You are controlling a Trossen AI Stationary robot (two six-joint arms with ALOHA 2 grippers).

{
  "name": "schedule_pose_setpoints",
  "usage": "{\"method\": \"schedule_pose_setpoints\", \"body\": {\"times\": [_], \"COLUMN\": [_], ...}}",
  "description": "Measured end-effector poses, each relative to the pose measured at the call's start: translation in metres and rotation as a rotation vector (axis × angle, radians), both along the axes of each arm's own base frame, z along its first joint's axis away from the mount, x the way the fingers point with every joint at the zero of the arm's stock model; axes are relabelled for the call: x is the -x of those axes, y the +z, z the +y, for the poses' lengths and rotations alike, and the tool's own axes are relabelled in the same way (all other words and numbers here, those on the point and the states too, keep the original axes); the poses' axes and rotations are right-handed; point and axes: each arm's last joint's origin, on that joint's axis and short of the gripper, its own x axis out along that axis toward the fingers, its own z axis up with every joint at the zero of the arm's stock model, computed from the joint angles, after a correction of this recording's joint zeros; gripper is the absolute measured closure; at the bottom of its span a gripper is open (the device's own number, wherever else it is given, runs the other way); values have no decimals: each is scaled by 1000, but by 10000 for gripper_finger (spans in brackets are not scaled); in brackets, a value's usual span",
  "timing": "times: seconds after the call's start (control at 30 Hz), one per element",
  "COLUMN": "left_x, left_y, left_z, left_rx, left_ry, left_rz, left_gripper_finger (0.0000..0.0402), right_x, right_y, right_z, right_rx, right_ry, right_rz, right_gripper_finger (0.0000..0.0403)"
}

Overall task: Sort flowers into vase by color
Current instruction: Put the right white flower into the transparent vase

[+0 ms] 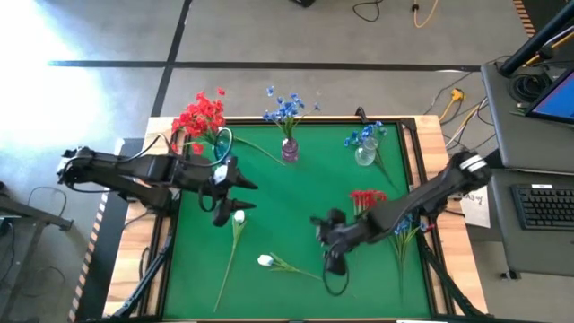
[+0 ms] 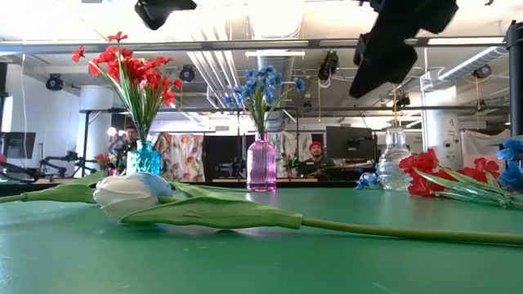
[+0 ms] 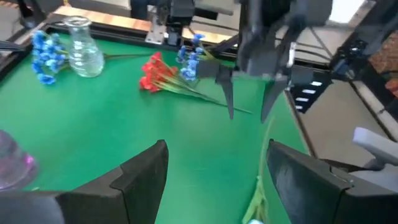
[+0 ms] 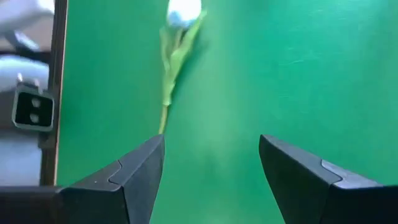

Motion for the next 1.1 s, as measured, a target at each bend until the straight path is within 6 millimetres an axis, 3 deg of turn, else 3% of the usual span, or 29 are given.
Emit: {"method": "schedule_pose_setpoints", "body": {"times": [0.3,0.53,0.87,1.1], "left_x": [1,9,19,20], "left_y": [-2,0,0,-1], "left_z": [-28,-52,-72,-72], "left_rx": [26,43,22,6], "left_ry": [30,-1,-31,-25], "left_rz": [-5,-28,-36,-30], "left_gripper_finger": [144,144,144,144], "right_x": [-36,-64,-82,-84], "right_y": [-37,-64,-90,-96], "right_z": [45,66,65,54], "right_rx": [73,103,110,130], "right_ry": [42,14,-28,-35], "right_rz": [54,71,119,166], "right_gripper_finger": [164,172,192,285]}}
